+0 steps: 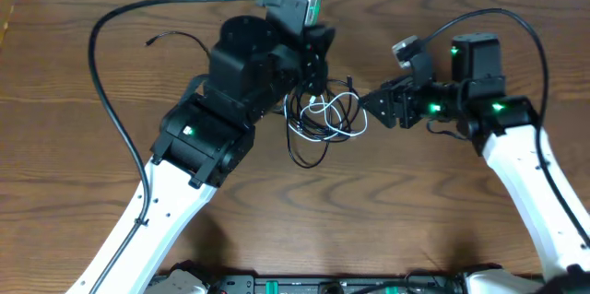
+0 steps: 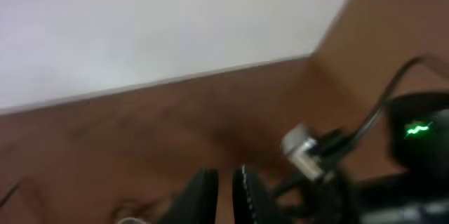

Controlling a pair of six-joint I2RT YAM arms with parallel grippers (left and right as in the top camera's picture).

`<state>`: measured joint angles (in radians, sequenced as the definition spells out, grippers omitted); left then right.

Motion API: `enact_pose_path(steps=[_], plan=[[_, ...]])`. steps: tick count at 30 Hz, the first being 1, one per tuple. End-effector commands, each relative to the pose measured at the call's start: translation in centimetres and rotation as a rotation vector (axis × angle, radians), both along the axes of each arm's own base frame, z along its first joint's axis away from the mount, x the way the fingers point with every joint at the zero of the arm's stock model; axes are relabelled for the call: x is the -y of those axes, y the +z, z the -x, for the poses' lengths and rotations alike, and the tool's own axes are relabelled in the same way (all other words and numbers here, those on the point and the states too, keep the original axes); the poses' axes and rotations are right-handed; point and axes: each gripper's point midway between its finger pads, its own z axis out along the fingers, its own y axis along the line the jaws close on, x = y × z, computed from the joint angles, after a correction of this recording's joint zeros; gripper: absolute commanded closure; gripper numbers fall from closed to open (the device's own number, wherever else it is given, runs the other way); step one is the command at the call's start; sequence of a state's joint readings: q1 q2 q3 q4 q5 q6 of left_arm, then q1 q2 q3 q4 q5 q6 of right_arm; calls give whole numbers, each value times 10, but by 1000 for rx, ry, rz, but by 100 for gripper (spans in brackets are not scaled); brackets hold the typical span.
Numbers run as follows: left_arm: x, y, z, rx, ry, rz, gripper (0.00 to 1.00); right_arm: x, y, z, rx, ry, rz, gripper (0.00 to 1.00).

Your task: Untangle cables

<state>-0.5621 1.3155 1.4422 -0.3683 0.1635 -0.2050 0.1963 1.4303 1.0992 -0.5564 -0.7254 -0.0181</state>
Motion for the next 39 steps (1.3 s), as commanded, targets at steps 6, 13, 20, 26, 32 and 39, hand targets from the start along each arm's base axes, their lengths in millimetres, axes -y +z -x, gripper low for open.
enact_pose_path(steps=[6, 13, 20, 26, 32, 39], plan=[[-77, -152, -1, -435, 249, -465, 70, 45, -78, -16, -201, -315, 339, 31], [-65, -258, -33, -589, 174, -658, 59, 74, -93, -2, -270, -379, 467, 30], [-67, -298, -72, -516, 229, -751, 48, 75, -94, 1, -280, -373, 474, 30], [-77, -337, -73, -611, 215, -756, 47, 75, -95, 2, -286, -372, 476, 30], [-62, -353, -63, -673, 139, -705, 92, 75, -95, 3, -286, -372, 476, 30], [-23, -132, -90, -328, 147, -299, 93, 86, -93, -6, -276, -412, 463, 32]])
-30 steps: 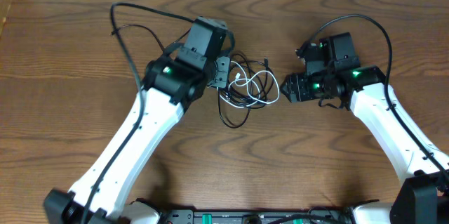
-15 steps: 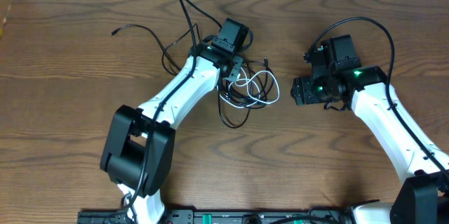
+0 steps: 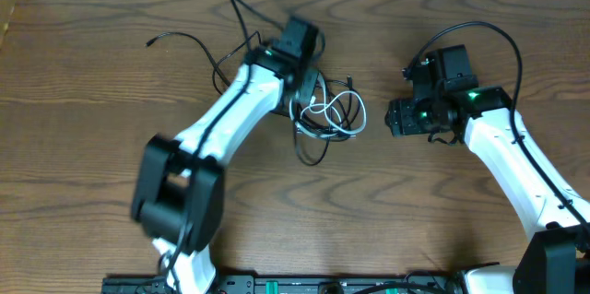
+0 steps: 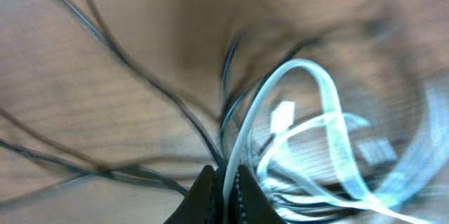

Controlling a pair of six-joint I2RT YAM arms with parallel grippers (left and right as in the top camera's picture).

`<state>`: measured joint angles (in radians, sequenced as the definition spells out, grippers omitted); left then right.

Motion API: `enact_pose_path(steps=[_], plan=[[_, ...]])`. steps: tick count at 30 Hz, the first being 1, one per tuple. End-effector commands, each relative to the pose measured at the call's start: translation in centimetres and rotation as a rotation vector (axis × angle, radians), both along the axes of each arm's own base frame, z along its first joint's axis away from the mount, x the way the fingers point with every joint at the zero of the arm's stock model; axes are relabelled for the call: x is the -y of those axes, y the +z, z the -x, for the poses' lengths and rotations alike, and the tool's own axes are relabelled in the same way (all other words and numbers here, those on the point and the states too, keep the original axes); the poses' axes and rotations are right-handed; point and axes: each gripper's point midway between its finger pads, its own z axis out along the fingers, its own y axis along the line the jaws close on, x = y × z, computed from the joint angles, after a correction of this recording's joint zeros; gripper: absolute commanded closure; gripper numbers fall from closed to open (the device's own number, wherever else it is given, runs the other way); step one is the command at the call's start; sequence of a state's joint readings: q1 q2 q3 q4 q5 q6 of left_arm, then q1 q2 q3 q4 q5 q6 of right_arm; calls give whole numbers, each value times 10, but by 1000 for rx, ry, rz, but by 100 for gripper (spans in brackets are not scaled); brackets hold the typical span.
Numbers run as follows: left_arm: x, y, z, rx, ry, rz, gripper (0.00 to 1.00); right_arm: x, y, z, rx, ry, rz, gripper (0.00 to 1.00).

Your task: Untangle cables

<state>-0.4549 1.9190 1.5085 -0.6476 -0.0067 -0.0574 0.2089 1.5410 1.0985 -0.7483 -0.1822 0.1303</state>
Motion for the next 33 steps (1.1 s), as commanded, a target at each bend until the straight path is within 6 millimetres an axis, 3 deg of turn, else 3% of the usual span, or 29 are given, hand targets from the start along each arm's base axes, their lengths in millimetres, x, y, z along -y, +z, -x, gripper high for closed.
enact_pose_path(steps=[1, 4, 5, 6, 8, 9, 11, 15, 17, 18, 19, 20, 21, 24, 26, 27, 28, 29, 31, 33], plan=[[30, 195, -17, 368, 16, 359, 93, 8, 1, -3, 3, -33, 2, 32], [44, 306, 4, 566, -26, 658, 93, 10, 1, -4, 3, -40, 2, 32], [48, 336, 14, 612, -47, 754, 92, 10, 1, -5, 5, -40, 2, 32], [50, 352, 19, 641, -63, 807, 93, 10, 1, -5, 6, -40, 2, 32], [53, 375, 23, 680, -79, 887, 92, 10, 1, -5, 6, -40, 2, 32], [54, 397, 27, 724, -90, 959, 93, 10, 1, -5, 5, -40, 2, 32], [55, 416, 28, 759, -92, 1033, 93, 10, 1, -5, 6, -40, 2, 32], [59, 425, 33, 745, -100, 1100, 93, 10, 1, -5, 7, -40, 1, 31], [64, 394, 34, 635, -97, 1034, 93, 10, 2, -5, 9, -40, 0, 31], [60, 341, 28, 559, -77, 830, 93, 8, 2, -5, 5, -36, -7, 31], [50, 311, 23, 515, -23, 712, 93, 7, 2, -4, 3, -33, -17, 31], [31, 265, 19, 430, 55, 539, 93, 3, 3, -4, 2, -24, -37, 31], [21, 239, 19, 381, 77, 435, 93, -5, 5, -3, 1, -5, -81, 30], [-2, 217, 14, 376, 132, 278, 92, -20, 12, -4, 8, 31, -166, 30], [-14, 225, 6, 445, 140, 204, 93, -33, 19, -5, 18, 64, -240, 30], [-14, 235, 2, 488, 126, 201, 93, -39, 23, -4, 21, 83, -279, 30], [-6, 283, -2, 637, 98, 306, 93, -41, 24, -5, 26, 89, -291, 30], [1, 308, 0, 699, 67, 378, 93, -41, 25, -5, 26, 89, -291, 30], [7, 387, 15, 894, 51, 604, 93, -42, 25, -6, 32, 90, -292, 30], [1, 429, 27, 1005, 68, 713, 93, -42, 26, -7, 37, 90, -293, 30]])
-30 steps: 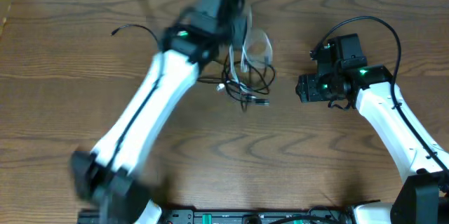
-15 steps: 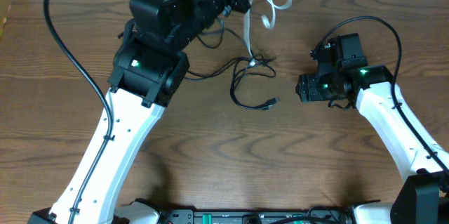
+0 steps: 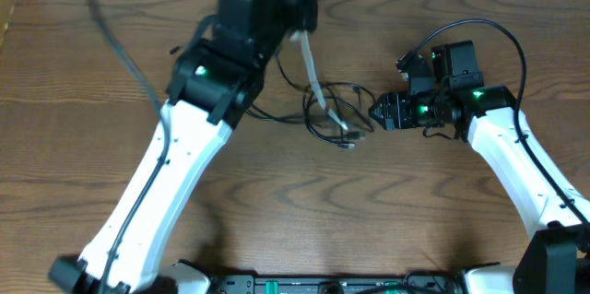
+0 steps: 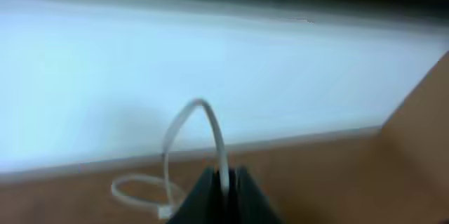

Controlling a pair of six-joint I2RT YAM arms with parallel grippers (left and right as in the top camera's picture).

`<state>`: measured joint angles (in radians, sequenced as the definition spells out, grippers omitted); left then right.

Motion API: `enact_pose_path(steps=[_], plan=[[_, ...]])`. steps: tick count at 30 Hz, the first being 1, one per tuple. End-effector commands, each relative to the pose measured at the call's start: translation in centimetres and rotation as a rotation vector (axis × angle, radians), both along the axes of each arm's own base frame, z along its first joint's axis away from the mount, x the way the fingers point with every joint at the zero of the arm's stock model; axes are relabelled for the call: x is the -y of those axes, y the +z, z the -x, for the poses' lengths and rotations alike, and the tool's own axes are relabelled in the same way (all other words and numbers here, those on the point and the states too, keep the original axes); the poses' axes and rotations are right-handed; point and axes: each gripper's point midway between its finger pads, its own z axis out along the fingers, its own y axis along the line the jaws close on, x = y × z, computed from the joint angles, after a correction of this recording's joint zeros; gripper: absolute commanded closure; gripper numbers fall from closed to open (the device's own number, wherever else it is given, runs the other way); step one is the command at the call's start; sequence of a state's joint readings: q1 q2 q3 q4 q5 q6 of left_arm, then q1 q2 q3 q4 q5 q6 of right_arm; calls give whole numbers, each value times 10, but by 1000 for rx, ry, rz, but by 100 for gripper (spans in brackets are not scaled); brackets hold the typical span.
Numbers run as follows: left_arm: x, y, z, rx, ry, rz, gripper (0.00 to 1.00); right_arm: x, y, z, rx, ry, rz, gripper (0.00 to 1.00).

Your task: Untangle cables

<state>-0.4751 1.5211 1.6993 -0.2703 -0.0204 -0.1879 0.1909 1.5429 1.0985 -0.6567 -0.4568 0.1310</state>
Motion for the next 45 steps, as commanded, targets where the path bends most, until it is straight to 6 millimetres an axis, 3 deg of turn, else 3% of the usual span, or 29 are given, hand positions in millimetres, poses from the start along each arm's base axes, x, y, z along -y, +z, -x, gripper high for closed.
enact_pose_path(steps=[1, 3, 5, 8, 10, 11, 12, 14, 16, 20, 24, 30, 33, 38, 42, 45], plan=[[-16, 98, 44, 224, -32, 186, 93, -1, 4, -1, -2, -4, -29, 30], [-21, 114, 52, 271, -34, 210, 93, -1, 4, -1, -2, -4, -29, 30], [-20, 106, 53, 232, -33, 207, 92, -1, 4, -1, -2, -4, -29, 30], [-13, 51, 39, 52, -26, 121, 92, -2, 4, -1, 1, -3, -31, 30], [-10, -7, 34, -136, -16, 26, 93, -6, 6, 0, -3, 9, -53, 30], [-11, -45, 34, -251, -15, -54, 93, -9, 8, 2, -6, 21, -74, 30], [-13, -61, 34, -294, -9, -97, 93, -9, 8, 2, -6, 20, -73, 30], [-40, -109, 29, -421, 126, -262, 93, -9, 8, 1, -2, 20, -74, 30], [-47, -127, 26, -467, 169, -315, 93, -9, 9, 1, 0, 21, -74, 30], [-45, -121, 19, -430, 165, -313, 93, -10, 9, 1, 0, 22, -76, 30], [-40, -107, 10, -369, 169, -275, 92, -36, 19, 15, -27, 109, -180, 27], [-40, -106, 9, -363, 169, -272, 92, -57, 0, 26, 41, 185, 42, 24], [-40, -106, 9, -363, 169, -272, 93, -56, -6, 22, 87, 172, 147, 24], [-40, -106, 9, -363, 169, -271, 93, -74, 0, 19, 147, 211, 133, 24], [-40, -106, 9, -363, 169, -272, 92, -82, -18, 24, 106, 238, 148, 24], [-40, -106, 9, -363, 169, -272, 93, -84, -30, 22, 85, 241, 156, 31]])
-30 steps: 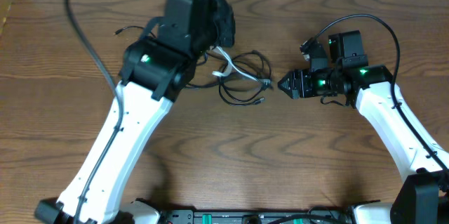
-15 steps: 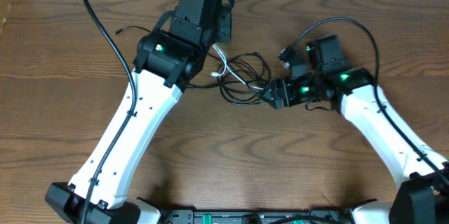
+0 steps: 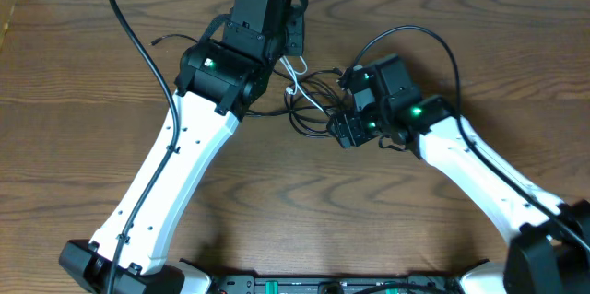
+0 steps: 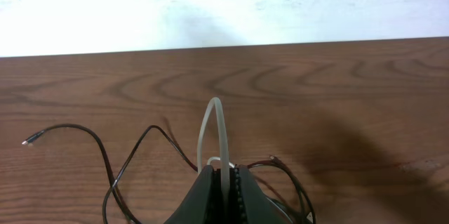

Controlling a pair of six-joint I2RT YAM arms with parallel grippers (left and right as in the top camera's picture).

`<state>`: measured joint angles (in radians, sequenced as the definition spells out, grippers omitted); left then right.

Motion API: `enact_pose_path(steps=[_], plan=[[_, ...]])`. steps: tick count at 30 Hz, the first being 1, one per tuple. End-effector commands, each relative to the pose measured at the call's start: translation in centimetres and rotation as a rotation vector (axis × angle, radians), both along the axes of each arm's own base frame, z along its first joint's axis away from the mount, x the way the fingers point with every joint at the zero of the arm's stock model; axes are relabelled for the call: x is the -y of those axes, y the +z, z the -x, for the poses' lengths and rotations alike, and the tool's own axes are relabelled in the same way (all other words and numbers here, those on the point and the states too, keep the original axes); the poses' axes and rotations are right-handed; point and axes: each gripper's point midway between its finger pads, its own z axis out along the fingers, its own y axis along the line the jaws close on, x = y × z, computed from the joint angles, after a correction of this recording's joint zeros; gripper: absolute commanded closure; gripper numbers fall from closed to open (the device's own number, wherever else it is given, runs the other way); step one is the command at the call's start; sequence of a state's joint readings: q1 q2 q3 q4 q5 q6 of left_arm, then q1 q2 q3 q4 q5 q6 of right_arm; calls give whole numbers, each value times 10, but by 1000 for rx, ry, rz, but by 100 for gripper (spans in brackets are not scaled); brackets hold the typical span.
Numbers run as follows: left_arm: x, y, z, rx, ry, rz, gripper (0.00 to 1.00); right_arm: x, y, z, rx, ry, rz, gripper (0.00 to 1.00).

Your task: Untangle cables

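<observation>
The white cable [image 4: 213, 120] rises as a loop out of my left gripper [image 4: 223, 173], which is shut on it above the table's far middle. From the overhead view the left gripper [image 3: 294, 52] holds the white cable [image 3: 293, 78] over the left edge of the black cable tangle [image 3: 316, 108]. My right gripper [image 3: 342, 129] sits at the tangle's right side, touching or just over the black loops; its jaws are dark and I cannot make out how they stand. A thin black cable [image 4: 106, 162] trails left, and black loops [image 4: 295, 182] lie right of the fingers.
The wooden table [image 3: 442, 229] ends at a white wall [image 4: 224, 3] along the back. The thin black cable's free end [image 3: 155, 41] lies at the far left. A thick black camera cable [image 3: 129, 27] arcs over the left side from the left arm.
My right gripper has moved left, from beside the tangle to its right edge. The left gripper still holds the white cable, now with the loop closer to the black tangle.
White and black cables lay tangled at the table's middle, the left gripper above them and the right gripper off to the right. Then the left gripper was down in the tangle around the white cable. Then it held the white cable raised towards the back, and still holds it.
</observation>
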<state>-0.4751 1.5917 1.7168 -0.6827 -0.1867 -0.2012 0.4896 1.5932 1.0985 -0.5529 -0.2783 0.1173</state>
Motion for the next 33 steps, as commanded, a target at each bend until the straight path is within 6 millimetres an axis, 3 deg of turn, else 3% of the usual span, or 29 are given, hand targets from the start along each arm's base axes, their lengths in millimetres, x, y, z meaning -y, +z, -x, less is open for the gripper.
enact_pose_path(steps=[1, 3, 5, 8, 12, 17, 19, 21, 22, 23, 25, 26, 27, 28, 29, 32, 33], plan=[[-3, 7, 0, 23, 4, -15, 92, -3, -15, 0, -19, 13, 25, 39], [-3, 7, 0, 23, 4, -16, 93, 3, -17, -6, 3, -10, 59, 62], [-3, 7, 0, 24, 0, -22, 93, 5, -18, -7, 9, -17, 71, 66], [-4, 10, 1, 32, -12, -37, 93, 16, -20, -14, 28, -80, 122, 99], [-40, 40, 6, 132, 96, -175, 93, 73, -20, -43, 94, -387, 271, 99], [-67, 90, 21, 266, 165, -120, 92, 128, -19, -60, 81, -595, 294, 99], [-71, 111, 29, 322, 165, -81, 93, 145, -20, -63, 51, -658, 268, 99], [-50, 114, 36, 313, 64, 25, 93, 130, -21, -63, -3, -613, 150, 99], [-38, 112, 38, 293, 15, 84, 93, 117, -19, -62, -19, -554, 95, 97], [-10, 108, 44, 254, -123, 163, 93, 100, -17, -59, -29, -461, 43, 95], [34, 114, 61, 215, -360, 306, 93, 103, -19, -56, -28, -452, 77, 94], [40, 117, 64, 211, -392, 339, 93, 102, -19, -56, -31, -449, 72, 91], [47, 118, 69, 199, -429, 365, 93, 93, -18, -53, -47, -419, 32, 72], [51, 116, 71, 189, -447, 371, 93, 87, -16, -51, -55, -382, 4, 61], [58, 110, 74, 158, -476, 378, 93, 65, -6, -44, -53, -237, -79, 45], [74, 87, 79, 55, -545, 400, 93, 60, 22, -40, 4, -169, -136, 31], [76, 67, 77, -18, -533, 387, 93, 63, 41, -41, 59, -165, -148, 27]])
